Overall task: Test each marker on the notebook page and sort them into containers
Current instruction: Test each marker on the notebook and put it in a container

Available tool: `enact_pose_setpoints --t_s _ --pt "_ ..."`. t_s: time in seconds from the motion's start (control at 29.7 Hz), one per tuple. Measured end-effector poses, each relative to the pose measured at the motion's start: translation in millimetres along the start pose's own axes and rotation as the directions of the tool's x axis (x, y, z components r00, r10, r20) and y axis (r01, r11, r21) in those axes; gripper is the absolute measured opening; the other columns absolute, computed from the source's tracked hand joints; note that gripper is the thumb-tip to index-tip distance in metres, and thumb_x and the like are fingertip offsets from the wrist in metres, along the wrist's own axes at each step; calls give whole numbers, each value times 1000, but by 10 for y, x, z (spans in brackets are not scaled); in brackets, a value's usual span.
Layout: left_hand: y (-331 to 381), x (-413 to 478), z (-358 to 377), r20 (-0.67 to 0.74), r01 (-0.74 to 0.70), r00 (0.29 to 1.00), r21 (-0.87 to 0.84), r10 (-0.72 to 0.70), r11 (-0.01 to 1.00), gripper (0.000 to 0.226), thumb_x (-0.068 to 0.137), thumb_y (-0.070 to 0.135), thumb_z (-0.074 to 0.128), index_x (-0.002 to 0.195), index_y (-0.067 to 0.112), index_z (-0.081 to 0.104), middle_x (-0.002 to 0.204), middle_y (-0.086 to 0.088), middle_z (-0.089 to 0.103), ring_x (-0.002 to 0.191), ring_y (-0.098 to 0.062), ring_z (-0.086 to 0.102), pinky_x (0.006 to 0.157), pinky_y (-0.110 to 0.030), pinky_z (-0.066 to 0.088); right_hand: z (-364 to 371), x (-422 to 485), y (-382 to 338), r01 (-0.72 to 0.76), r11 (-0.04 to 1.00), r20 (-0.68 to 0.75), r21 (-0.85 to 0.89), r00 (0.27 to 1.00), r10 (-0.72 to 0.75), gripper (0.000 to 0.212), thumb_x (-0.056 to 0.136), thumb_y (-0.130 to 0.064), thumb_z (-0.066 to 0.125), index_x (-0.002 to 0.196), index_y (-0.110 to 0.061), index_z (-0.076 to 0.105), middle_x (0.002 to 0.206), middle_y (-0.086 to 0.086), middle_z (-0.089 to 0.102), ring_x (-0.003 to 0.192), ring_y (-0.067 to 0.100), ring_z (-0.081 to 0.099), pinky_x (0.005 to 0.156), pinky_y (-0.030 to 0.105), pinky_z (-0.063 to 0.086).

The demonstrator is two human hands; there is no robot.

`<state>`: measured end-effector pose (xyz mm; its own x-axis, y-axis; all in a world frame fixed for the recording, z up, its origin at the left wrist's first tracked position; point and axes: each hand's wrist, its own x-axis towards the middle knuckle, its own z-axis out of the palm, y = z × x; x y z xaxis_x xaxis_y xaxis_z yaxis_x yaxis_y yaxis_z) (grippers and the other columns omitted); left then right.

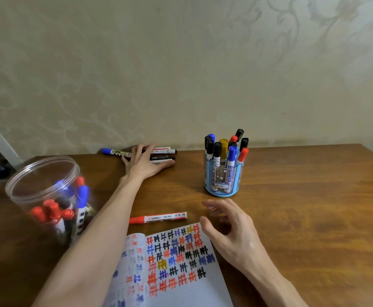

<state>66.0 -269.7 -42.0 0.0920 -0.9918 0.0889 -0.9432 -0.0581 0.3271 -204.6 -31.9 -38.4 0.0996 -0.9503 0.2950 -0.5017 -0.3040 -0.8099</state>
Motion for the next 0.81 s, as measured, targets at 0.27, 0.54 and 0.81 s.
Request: enact_pose_setpoints --t_s 0.27,0.54,0.81 --pt "67 -7 -11 64 35 997 -12 -34 999 100 55 104 48 132 40 48 158 -1 25 153 -31 14 119 -72 7 32 5 40 -24 999 -1 -21 1000 24 37 92 -47 70 127 -34 68 115 -22 62 108 -8 60 85 9 52" --pt "200 -374 -46 152 3 988 145 -25 989 110 74 100 26 160 33 17 169 -3 16 156 -35 9 121 -68 3 36 -4 26 -24 999 0 -24 1000 24 35 94 -45 70 127 -32 69 116 -18 63 105 -4 62 86 16 56" --pt "351 -908 -141 210 -63 977 128 35 990 89 88 85 37 158 31 24 164 -6 28 150 -31 23 118 -58 28 38 7 4 -18 1000 -12 -9 1000 17 33 95 -41 72 125 -29 69 116 -12 66 100 -3 64 80 12 54"
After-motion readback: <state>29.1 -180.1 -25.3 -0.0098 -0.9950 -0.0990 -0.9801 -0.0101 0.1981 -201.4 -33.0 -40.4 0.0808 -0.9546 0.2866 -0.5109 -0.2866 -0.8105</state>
